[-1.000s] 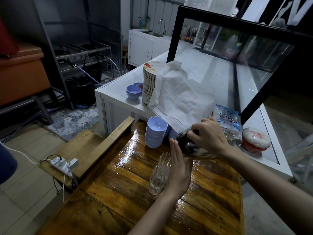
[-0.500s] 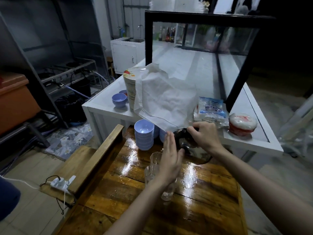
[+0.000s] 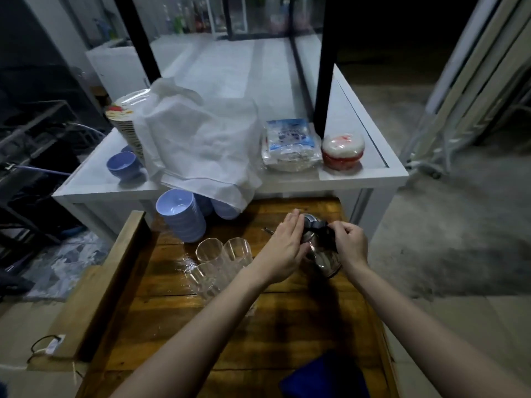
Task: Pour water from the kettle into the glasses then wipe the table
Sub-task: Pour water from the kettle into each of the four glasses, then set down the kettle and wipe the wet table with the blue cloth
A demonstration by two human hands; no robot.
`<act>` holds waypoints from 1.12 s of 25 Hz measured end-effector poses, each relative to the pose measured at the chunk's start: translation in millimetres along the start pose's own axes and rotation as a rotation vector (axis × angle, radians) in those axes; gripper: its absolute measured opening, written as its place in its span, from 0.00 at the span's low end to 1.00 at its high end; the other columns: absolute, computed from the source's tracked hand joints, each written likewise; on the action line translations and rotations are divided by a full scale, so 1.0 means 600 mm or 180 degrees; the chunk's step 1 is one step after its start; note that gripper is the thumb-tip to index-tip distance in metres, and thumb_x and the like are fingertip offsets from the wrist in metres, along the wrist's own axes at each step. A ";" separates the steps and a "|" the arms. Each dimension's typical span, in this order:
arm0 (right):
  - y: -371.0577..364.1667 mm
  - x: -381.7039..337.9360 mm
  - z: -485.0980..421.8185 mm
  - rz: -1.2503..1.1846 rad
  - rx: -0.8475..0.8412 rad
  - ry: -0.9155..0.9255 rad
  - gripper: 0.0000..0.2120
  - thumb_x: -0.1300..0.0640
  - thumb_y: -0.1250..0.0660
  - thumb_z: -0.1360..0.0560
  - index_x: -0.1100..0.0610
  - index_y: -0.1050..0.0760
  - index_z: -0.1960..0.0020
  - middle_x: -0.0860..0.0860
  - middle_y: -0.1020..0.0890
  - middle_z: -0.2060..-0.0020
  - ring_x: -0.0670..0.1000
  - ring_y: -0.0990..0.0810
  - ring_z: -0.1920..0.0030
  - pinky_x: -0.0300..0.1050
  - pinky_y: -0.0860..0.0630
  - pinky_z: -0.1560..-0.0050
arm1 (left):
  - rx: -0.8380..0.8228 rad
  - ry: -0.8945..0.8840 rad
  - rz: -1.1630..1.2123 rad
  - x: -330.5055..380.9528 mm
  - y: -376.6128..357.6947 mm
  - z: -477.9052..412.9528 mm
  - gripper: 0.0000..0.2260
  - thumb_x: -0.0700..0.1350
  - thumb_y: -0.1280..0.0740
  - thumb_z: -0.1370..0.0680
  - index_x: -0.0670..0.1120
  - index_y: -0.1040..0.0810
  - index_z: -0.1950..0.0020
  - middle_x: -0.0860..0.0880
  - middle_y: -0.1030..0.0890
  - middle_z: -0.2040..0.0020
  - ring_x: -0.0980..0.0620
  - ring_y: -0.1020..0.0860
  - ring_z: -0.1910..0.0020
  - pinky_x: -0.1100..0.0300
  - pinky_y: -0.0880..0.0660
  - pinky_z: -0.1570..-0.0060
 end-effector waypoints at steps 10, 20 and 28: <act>0.043 0.116 -0.007 -0.0265 0.0211 -0.0480 0.15 0.55 0.35 0.24 0.59 0.19 0.67 0.58 0.18 0.68 0.53 0.23 0.65 0.46 0.29 0.63 | -0.0590 -0.0174 -0.0558 0.021 -0.093 -0.047 0.30 0.53 0.48 0.17 0.42 0.60 0.22 0.44 0.60 0.21 0.48 0.61 0.22 0.54 0.60 0.24; 0.077 0.141 -0.023 -0.0081 0.0090 -0.0421 0.18 0.57 0.39 0.22 0.53 0.29 0.71 0.50 0.26 0.73 0.50 0.28 0.68 0.45 0.32 0.65 | -0.0483 -0.0456 -0.1195 0.039 -0.133 -0.057 0.34 0.51 0.44 0.18 0.43 0.62 0.22 0.42 0.61 0.21 0.46 0.62 0.22 0.51 0.58 0.23; 0.082 0.177 -0.011 0.0001 0.0131 -0.0768 0.12 0.55 0.41 0.20 0.61 0.24 0.56 0.59 0.21 0.59 0.54 0.25 0.58 0.47 0.30 0.59 | -0.0374 -0.0647 -0.1505 0.044 -0.153 -0.060 0.32 0.51 0.46 0.17 0.43 0.61 0.22 0.44 0.59 0.21 0.47 0.61 0.22 0.51 0.60 0.24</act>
Point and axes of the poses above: each hand's wrist, its own z-axis away from the middle knuckle, its own y-axis out of the back of the hand, x = y × z, the point moved 2 cm from there along -z, towards the middle knuckle
